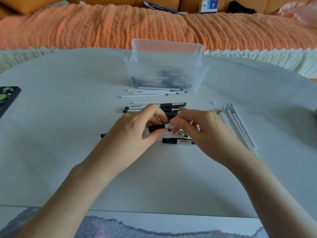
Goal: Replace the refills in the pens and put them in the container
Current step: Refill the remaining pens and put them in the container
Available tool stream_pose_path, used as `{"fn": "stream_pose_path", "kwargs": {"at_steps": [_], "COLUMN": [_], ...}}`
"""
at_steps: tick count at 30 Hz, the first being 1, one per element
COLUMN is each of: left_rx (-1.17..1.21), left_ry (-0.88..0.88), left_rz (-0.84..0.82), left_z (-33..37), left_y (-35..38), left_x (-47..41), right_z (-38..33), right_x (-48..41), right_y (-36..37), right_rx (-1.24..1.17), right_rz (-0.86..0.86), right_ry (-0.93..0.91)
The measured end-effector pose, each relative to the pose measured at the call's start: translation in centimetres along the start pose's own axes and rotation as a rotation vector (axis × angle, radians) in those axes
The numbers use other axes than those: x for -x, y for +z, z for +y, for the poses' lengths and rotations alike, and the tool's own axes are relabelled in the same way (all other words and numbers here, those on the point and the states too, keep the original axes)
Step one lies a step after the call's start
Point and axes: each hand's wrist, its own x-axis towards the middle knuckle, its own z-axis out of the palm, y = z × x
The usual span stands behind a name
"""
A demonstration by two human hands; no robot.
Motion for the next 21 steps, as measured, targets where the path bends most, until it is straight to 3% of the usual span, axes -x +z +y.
{"fn": "stream_pose_path", "kwargs": {"at_steps": [21], "left_rx": [-0.014], "left_ry": [0.067], "left_rz": [0.014], "left_z": [0.08], "left_y": [0.01], "left_x": [-0.17], "right_z": [-0.26], "right_x": [0.15], "right_y": [-0.33], "right_rx": [-0.102], "right_rz": [-0.034], "right_ry": [0.011]}}
